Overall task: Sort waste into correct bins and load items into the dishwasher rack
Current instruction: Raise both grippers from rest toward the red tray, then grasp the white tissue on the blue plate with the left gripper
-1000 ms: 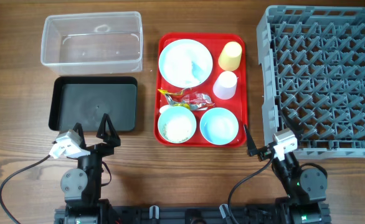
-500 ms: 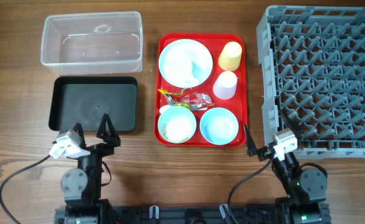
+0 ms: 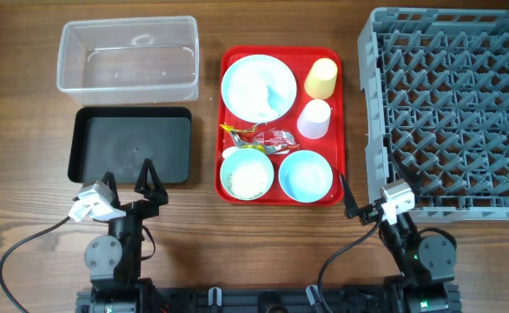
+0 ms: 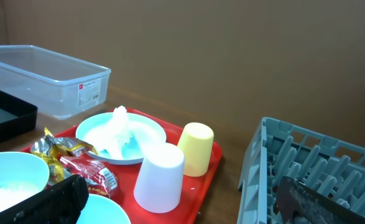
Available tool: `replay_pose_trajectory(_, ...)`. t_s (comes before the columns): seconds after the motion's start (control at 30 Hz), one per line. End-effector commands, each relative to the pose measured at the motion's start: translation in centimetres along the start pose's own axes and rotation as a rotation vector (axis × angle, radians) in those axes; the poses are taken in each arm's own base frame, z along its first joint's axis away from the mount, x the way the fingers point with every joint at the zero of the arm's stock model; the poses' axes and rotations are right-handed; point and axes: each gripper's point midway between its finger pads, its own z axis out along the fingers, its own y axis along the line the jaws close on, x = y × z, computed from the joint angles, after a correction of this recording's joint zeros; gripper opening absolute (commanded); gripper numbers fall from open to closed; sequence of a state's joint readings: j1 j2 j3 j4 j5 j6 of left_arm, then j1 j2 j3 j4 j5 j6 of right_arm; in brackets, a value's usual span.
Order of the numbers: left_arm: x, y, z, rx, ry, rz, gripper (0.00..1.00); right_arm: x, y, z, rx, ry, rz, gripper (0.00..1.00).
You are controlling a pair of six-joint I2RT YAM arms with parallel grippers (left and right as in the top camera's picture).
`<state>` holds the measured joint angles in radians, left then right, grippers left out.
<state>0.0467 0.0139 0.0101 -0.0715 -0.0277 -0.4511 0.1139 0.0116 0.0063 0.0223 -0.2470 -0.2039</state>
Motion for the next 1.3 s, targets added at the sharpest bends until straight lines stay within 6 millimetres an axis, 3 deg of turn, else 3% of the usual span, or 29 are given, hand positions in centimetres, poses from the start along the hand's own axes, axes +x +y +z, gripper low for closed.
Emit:
replay_pose_trajectory(0.0,0.1,-0.2,0.0,0.011,-0.002,0.004,1.0,-0.1,0.2,0.0,-0.012,-0.004,-0.007,1.0)
replay_pose_trajectory(0.1,0.4,-1.1,-0.1,0.064,0.022,-0.002,1.0,-0.7,0.0,0.0,-0.007,-0.031,0.039,1.0)
replay_pose_trajectory(0.17,-0.2,-2.5,-0.2,0.134,0.003,0.004,1.0,-2.8,-0.3,-0.2,0.003,-0.111,0.083,1.0)
replay_pose_trajectory(0.27,-2.9,-4.6,-0.9,0.214,-0.076,0.021,1.0,-6.2,-0.7,-0.9,0.002,-0.179,0.103,1.0)
replay_pose_trajectory(0.33,-5.2,-6.6,-1.9,0.254,-0.096,0.13,1.0,-9.0,-1.1,-1.6,0.008,-0.217,0.081,1.0)
replay_pose_trajectory(0.4,-6.2,-7.2,-2.4,0.241,-0.077,0.171,1.0,-10.8,-1.4,-1.9,0.01,-0.228,0.078,1.0)
replay_pose_trajectory(0.57,-9.6,-10.7,-3.2,0.275,0.04,0.241,1.0,-14.4,-1.7,-0.1,-0.06,-0.084,0.103,1.0)
replay_pose_trajectory(0.67,-10.5,-11.3,-1.6,0.211,0.192,0.226,1.0,-15.6,-1.8,1.8,-0.121,0.074,0.152,1.0)
replay_pose_trajectory(0.77,-9.8,-11.0,0.4,0.13,0.39,0.206,1.0,-16.7,-1.8,3.5,-0.184,0.205,0.171,1.0)
replay_pose_trajectory(0.83,-8.1,-11.5,1.6,0.157,0.575,0.27,1.0,-16.5,-1.8,4.8,-0.224,0.327,0.215,1.0)
replay_pose_trajectory(0.97,-3.7,-11.3,2.8,0.134,0.886,0.307,1.0,-13.8,-0.9,7.3,-0.306,0.52,0.314,1.0)
replay_pose_trajectory(1.07,1.7,-12.7,3.6,0.186,1.062,0.347,1.0,-10.1,-0.7,9.5,-0.273,0.658,0.501,1.0)
replay_pose_trajectory(1.2,6.0,-12.6,6.2,0.195,1.164,0.33,1.0,-6.9,0.5,11.2,-0.308,0.765,0.628,1.0)
replay_pose_trajectory(1.27,6.4,-13.9,8.1,0.264,1.117,0.31,1.0,-6.5,0.4,11.3,-0.304,0.777,0.631,1.0)
